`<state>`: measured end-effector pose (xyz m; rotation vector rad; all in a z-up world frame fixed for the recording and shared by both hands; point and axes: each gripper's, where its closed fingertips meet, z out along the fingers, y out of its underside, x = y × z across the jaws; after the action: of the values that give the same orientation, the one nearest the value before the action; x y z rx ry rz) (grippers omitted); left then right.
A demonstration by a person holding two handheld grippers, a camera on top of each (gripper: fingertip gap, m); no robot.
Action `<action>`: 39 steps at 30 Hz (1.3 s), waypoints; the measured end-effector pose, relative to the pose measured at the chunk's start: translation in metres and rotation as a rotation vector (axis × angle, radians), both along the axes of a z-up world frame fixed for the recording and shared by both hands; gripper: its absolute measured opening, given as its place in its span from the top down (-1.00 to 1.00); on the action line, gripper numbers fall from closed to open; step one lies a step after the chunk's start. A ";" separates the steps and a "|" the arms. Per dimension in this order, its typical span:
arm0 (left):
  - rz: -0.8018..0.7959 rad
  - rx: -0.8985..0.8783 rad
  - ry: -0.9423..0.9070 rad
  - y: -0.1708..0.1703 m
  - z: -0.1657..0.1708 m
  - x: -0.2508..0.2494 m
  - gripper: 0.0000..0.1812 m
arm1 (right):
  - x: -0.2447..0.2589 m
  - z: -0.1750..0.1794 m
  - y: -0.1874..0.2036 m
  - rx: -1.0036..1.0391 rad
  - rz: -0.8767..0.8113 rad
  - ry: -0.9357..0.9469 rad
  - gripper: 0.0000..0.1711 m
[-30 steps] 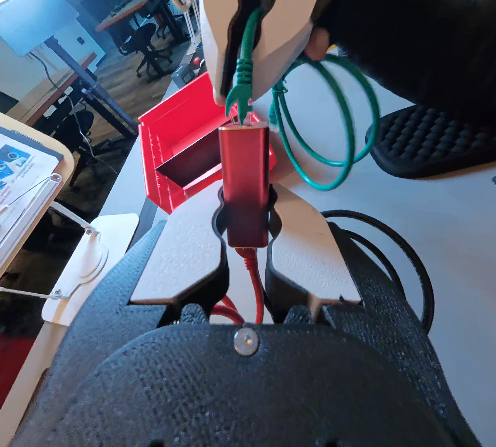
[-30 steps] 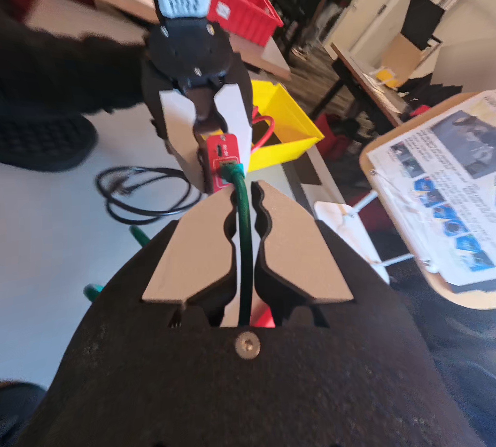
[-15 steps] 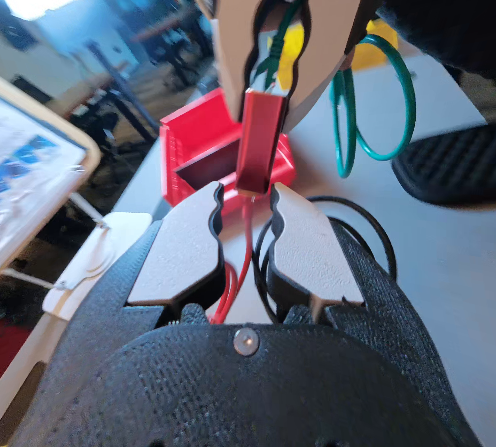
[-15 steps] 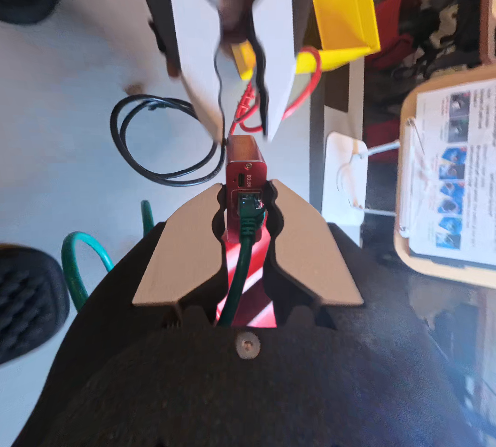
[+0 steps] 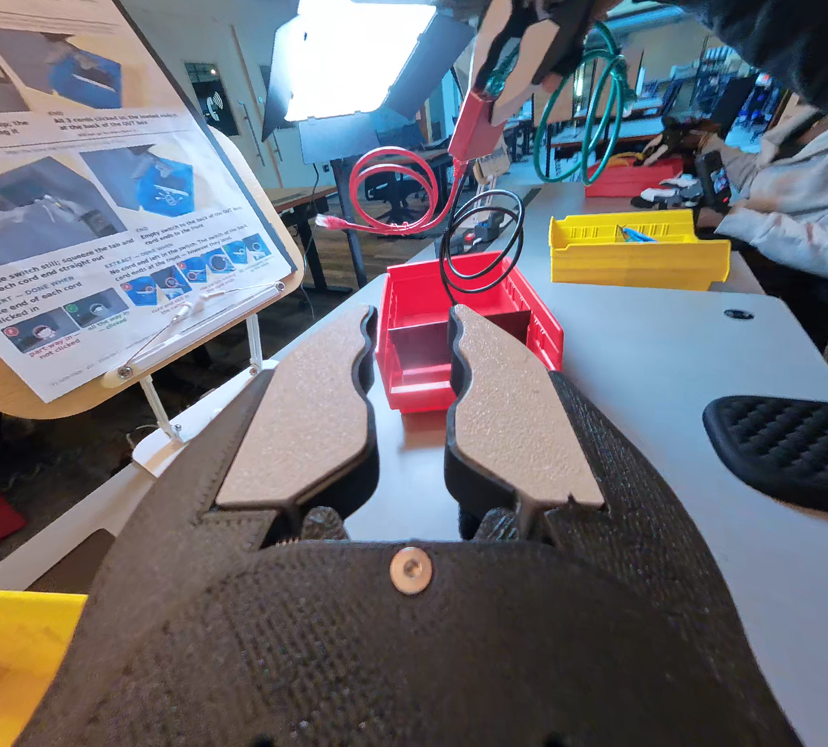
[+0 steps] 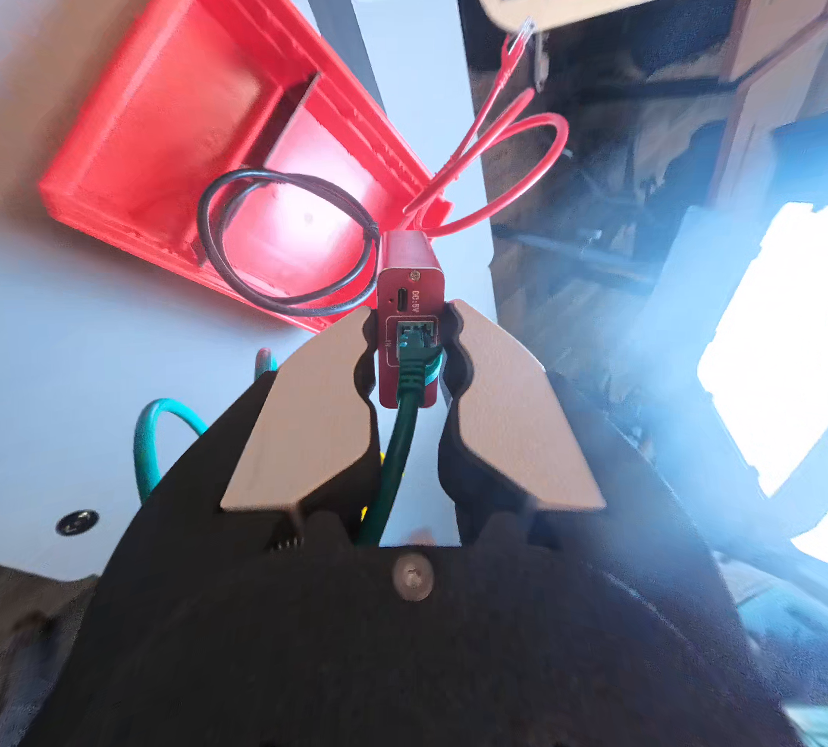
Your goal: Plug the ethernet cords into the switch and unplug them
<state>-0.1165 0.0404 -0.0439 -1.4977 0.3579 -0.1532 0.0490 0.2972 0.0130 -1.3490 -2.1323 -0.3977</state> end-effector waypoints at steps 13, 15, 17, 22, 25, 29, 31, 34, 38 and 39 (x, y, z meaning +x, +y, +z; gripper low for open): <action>0.045 -0.047 0.065 0.005 -0.015 -0.011 0.69 | -0.037 -0.165 0.076 -0.113 -0.099 -0.233 0.68; 0.044 -0.050 0.054 0.005 -0.016 -0.014 0.69 | -0.043 -0.188 0.074 -0.185 -0.099 -0.230 0.68; 0.048 -0.051 0.048 0.006 -0.018 -0.016 0.69 | -0.047 -0.199 0.076 -0.173 -0.077 -0.263 0.68; 0.039 -0.061 0.037 0.008 -0.021 -0.014 0.70 | -0.058 -0.225 0.074 -0.079 0.044 -0.366 0.65; 0.039 -0.066 0.056 0.008 -0.021 -0.011 0.70 | -0.073 -0.242 0.068 0.061 0.260 -0.397 0.66; 0.035 -0.055 0.063 0.006 -0.017 -0.009 0.70 | -0.080 -0.253 0.061 0.233 0.436 -0.452 0.68; 0.034 -0.056 0.047 0.006 -0.017 -0.010 0.70 | -0.085 -0.245 0.059 0.225 0.407 -0.384 0.67; 0.028 -0.064 0.026 0.008 -0.020 -0.011 0.70 | -0.091 -0.220 0.057 0.167 0.322 -0.268 0.48; 0.031 -0.076 0.027 0.009 -0.023 -0.012 0.70 | -0.105 -0.179 0.027 -0.067 0.225 -0.043 0.27; 0.031 -0.077 0.026 0.009 -0.023 -0.012 0.70 | -0.110 -0.167 0.013 -0.130 0.222 0.016 0.26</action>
<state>-0.1282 0.0499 -0.0667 -1.5815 0.3524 -0.1238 -0.0609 0.3106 -0.1543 -1.1624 -2.2977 -0.1616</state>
